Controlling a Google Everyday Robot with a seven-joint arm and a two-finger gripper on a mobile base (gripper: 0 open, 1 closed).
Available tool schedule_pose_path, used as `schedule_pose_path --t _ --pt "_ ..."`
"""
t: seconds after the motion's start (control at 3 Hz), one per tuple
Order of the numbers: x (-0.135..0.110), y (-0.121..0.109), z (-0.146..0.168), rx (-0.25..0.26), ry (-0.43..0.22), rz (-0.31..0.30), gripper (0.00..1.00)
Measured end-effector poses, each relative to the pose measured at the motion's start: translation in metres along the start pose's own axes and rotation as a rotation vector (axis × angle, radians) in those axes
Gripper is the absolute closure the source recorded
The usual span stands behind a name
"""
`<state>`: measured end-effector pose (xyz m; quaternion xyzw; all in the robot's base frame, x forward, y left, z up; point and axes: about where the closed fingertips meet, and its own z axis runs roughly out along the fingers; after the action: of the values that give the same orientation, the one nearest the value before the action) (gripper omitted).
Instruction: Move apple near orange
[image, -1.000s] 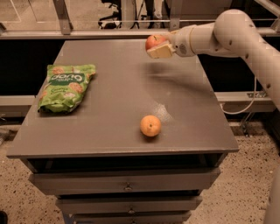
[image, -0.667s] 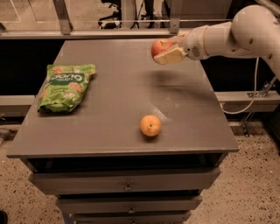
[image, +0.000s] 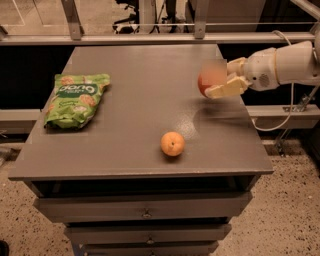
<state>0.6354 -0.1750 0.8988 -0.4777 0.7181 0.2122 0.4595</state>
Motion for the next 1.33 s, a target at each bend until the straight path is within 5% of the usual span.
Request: schedule_pose_path --t 0.67,1.0,1.33 --pt "0.036 0.052 -0.021 -0.193 -0.066 -0.024 1.00" --pt "0.032 0.080 -0.008 -0.317 -0.125 -0.086 1.00" --pt "0.023 0.095 0.000 -0.383 -0.164 -0.134 1.00"
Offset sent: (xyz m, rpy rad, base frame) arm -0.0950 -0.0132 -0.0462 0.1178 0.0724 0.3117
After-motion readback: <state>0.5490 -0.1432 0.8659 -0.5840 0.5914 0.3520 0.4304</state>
